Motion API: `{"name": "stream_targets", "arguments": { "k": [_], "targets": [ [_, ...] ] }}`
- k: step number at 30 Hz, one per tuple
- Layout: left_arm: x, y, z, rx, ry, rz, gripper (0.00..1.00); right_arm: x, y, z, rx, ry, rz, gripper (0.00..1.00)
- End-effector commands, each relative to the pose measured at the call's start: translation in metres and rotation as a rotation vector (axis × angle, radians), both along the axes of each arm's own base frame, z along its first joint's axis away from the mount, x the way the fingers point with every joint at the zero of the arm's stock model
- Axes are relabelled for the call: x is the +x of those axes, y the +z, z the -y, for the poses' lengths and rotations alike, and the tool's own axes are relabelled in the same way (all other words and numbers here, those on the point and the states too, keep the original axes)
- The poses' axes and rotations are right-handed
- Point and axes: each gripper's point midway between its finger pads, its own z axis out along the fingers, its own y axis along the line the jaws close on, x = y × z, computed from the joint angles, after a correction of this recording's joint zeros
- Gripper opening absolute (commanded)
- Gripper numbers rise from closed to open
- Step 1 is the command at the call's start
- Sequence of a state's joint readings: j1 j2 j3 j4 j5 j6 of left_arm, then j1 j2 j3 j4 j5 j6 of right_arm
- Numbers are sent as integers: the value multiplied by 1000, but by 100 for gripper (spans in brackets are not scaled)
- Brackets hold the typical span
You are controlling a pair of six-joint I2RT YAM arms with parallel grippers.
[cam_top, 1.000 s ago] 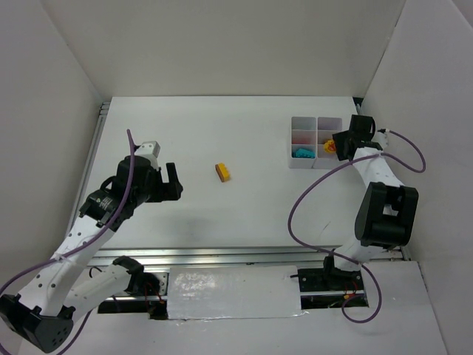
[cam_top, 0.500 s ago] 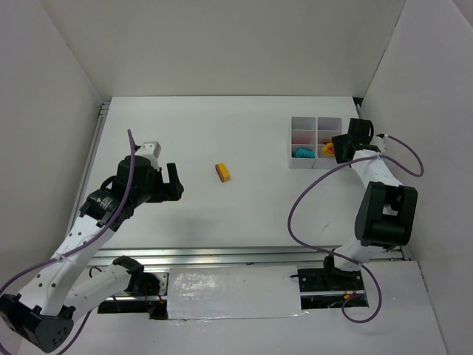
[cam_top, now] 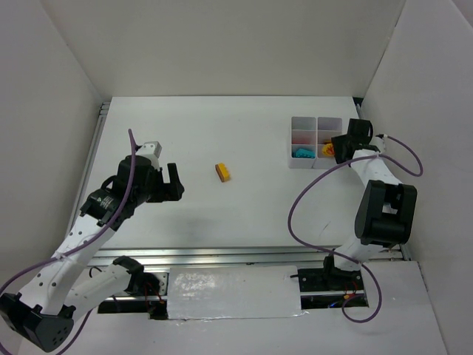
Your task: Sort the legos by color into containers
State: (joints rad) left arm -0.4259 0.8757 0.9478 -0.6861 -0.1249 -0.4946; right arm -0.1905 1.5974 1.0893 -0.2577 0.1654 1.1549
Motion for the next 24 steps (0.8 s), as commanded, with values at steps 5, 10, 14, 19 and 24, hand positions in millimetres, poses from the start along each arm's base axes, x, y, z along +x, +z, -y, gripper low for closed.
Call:
{"name": "stream_targets", "arguments": {
  "k": [5, 10, 14, 19, 24],
  "targets": [
    [6, 6, 3, -3, -29, 37, 99, 9, 9, 9, -21, -22, 27, 66],
    [6, 6, 3, -2, -27, 39, 100, 10, 10, 9, -20, -20, 29, 71],
    [6, 7, 3, -2, -26, 40, 100, 9, 17, 7, -21, -15, 52, 73],
    [6, 9, 0, 1, -6, 51, 99, 13, 50, -16, -88, 86, 112, 78],
    [7, 13, -10, 12, 48, 62, 100, 10, 92, -59, -241, 229, 140, 95]
  ]
}}
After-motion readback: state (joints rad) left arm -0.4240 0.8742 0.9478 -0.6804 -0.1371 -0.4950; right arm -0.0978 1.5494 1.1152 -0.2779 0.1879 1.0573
